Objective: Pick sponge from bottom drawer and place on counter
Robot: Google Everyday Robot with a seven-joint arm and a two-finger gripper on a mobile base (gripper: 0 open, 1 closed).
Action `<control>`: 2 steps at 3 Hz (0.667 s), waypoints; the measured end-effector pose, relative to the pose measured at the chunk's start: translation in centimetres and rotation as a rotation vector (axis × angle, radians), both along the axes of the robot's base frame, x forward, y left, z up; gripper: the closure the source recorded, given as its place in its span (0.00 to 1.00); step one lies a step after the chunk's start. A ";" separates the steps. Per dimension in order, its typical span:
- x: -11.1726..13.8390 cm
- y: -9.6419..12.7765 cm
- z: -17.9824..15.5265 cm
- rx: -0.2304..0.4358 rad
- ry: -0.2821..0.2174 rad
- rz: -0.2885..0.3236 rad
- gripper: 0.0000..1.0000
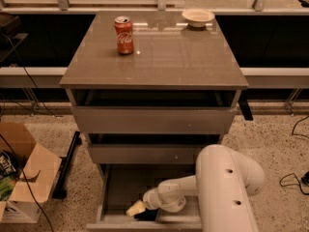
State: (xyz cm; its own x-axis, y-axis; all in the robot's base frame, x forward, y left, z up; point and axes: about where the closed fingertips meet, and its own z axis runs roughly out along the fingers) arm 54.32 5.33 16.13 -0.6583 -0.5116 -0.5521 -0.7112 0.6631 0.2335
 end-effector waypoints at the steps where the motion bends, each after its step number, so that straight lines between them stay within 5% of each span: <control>1: -0.7 -0.5 -1.8 -0.038 0.017 -0.029 0.00; 2: -1.6 -0.8 -3.2 -0.056 0.041 -0.053 0.00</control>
Offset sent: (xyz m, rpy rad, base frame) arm -0.0261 -0.0143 -0.0468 -0.0779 0.0666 -0.0849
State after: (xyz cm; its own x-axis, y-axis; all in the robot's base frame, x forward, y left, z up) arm 52.70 4.54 12.96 -0.7068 -0.5046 -0.4958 -0.6653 0.7124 0.2233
